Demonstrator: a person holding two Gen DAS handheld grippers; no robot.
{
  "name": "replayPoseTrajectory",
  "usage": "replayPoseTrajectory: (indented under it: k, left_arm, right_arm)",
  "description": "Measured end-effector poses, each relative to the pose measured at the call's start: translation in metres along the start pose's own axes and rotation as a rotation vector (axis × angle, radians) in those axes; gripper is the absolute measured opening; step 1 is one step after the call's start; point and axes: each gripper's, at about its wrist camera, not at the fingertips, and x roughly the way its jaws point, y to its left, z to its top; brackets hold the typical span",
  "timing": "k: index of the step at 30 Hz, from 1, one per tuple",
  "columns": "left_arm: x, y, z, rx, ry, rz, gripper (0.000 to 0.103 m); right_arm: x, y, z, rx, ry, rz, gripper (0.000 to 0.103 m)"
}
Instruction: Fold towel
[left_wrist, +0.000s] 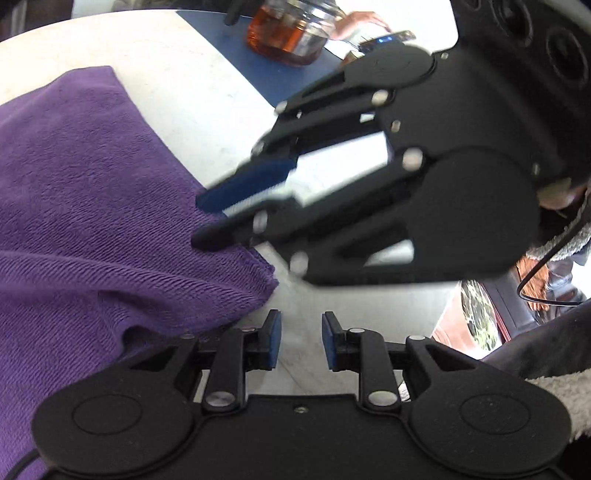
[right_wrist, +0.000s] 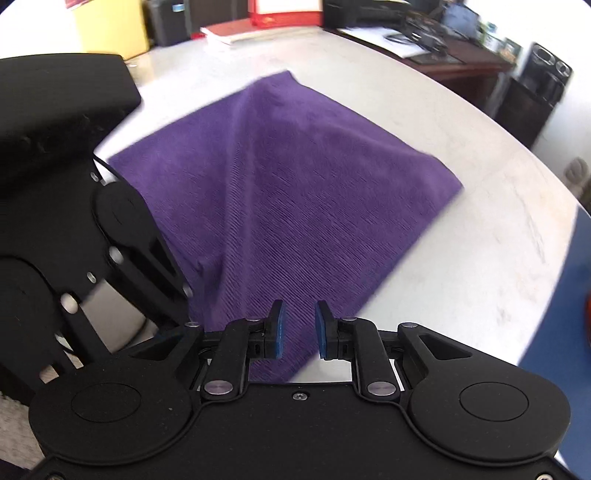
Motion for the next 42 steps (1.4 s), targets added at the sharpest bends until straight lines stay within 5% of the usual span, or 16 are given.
replayPoseTrajectory:
  k: [6,12,15,22,30,36,42]
  left_arm:
    - [-0.049,0.008,-0.017,-0.037,-0.073,0.112,0.022]
    - [-0.112,0.041,-0.047,-0.163,-0.142,0.328,0.022]
    - [-0.113,0.043,-0.046,-0.120,-0.133,0.372,0.022]
    - [-0.076,0.024,-0.030,0.207,-0.061,0.283,0.022]
    - [-0.035,0.021,-0.015,0.425,0.021,0.297,0.022]
    - [-0.024,0.026,-0.011,0.494,0.053,0.294,0.021]
    - [-0.027,0.036,-0.005,0.459,0.058,0.263,0.003]
  right_arm:
    - [0.022,0.012,-0.007,-0.108,0.072,0.038,0.016]
    - [0.020,0.008,-0.007,-0.138,0.083,0.082,0.016]
    - [0.024,0.005,-0.003,-0.157,0.096,0.100,0.017]
    - [0.038,-0.006,0.006,-0.152,0.111,0.110,0.017]
    - [0.034,-0.004,0.003,-0.138,0.112,0.100,0.017]
    - [0.030,-0.005,-0.002,-0.117,0.103,0.098,0.017]
    - [0.030,-0.006,-0.003,-0.108,0.100,0.095,0.017]
